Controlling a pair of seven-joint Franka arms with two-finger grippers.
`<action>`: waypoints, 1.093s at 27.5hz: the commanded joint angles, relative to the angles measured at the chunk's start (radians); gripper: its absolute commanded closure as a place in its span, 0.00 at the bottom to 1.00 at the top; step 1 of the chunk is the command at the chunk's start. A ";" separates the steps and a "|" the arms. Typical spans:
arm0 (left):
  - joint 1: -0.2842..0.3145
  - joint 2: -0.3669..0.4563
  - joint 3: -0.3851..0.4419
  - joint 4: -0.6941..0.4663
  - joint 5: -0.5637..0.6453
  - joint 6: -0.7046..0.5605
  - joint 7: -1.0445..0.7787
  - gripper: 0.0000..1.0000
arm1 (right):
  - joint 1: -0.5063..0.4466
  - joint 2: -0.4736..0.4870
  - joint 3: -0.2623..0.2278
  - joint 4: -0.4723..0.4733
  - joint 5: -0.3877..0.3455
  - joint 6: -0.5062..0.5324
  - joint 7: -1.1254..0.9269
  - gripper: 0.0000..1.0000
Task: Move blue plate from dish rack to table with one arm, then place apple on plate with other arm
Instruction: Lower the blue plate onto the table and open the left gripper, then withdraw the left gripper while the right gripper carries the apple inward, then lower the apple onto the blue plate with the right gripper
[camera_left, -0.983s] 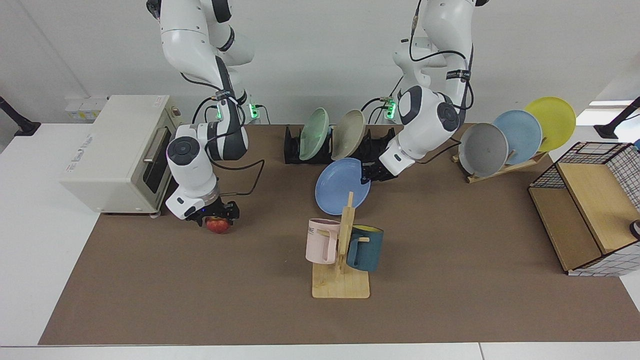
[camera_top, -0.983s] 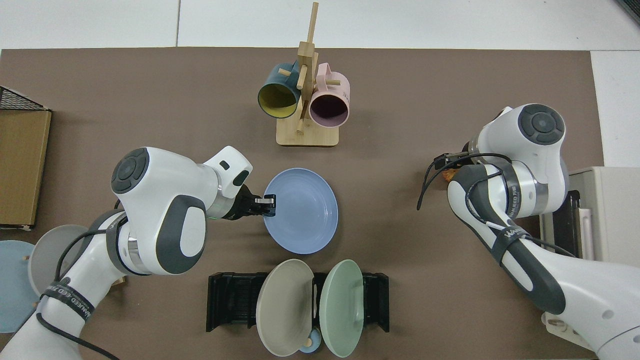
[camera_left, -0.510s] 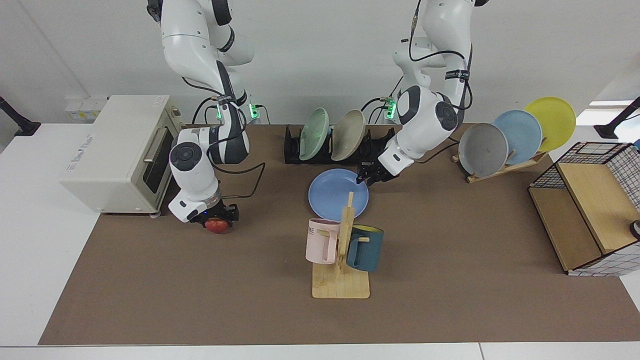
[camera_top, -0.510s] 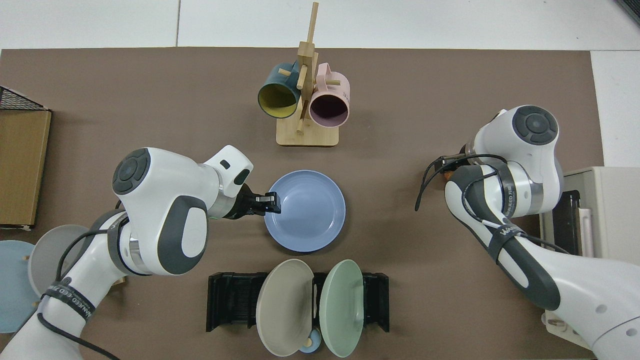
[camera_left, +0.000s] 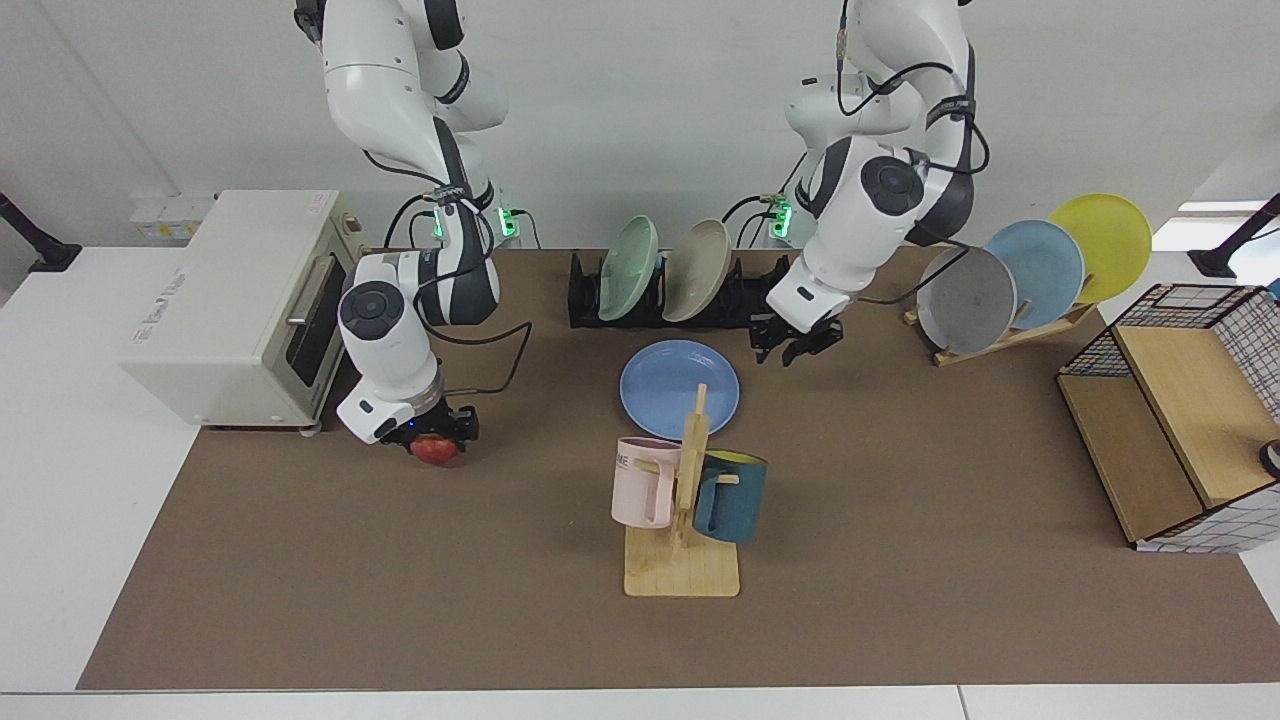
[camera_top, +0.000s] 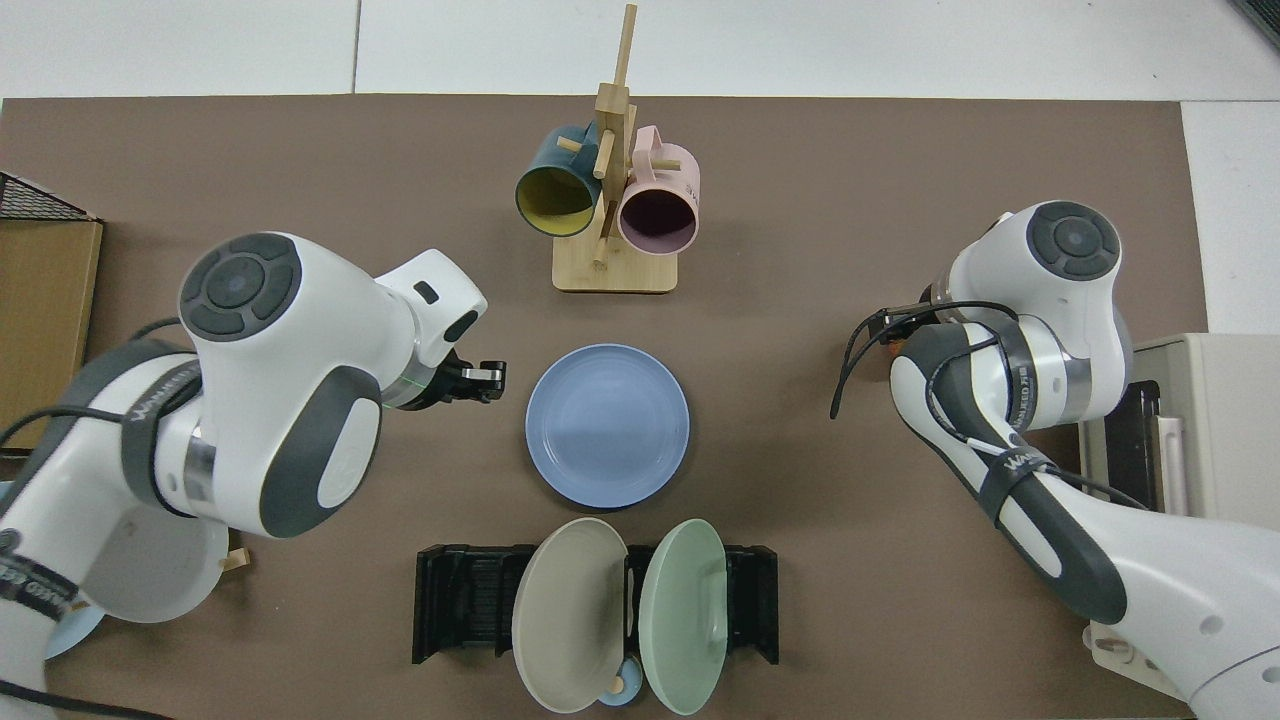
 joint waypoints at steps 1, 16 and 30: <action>0.023 -0.015 0.025 0.158 0.131 -0.217 0.041 0.44 | 0.001 -0.044 0.008 0.051 -0.005 -0.100 0.026 0.93; 0.010 -0.121 0.163 0.279 0.134 -0.414 0.325 0.01 | 0.191 -0.099 0.011 0.132 0.004 -0.217 0.308 0.93; 0.061 -0.123 0.164 0.282 0.120 -0.417 0.313 0.00 | 0.418 0.049 0.014 0.316 0.048 -0.272 0.675 0.96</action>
